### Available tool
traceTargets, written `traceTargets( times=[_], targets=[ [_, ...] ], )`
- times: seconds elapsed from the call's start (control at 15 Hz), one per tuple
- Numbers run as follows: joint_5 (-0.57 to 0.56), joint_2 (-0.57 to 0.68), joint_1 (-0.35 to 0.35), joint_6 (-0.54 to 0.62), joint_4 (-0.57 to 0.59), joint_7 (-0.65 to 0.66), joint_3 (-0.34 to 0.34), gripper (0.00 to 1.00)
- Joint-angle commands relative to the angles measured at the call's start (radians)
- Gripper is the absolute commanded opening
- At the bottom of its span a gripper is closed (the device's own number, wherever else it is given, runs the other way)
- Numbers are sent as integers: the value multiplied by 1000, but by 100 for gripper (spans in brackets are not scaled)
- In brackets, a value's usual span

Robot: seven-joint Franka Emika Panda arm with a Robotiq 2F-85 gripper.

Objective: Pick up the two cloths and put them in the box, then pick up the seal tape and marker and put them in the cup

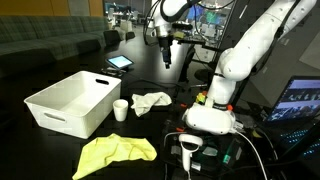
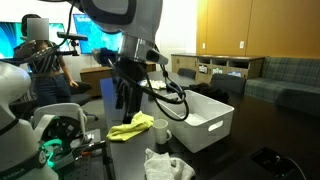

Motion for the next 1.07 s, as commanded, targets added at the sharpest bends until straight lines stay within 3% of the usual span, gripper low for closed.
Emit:
traceTargets(
  times=[0.0,0.4,0.67,1.0],
  targets=[
    [21,148,20,127,0,10,24,100],
    [18,400,5,329,6,-25,29,100],
    [144,570,-29,434,62,-61,27,100],
    [338,732,-99,467,180,-59,51,100]
  ],
)
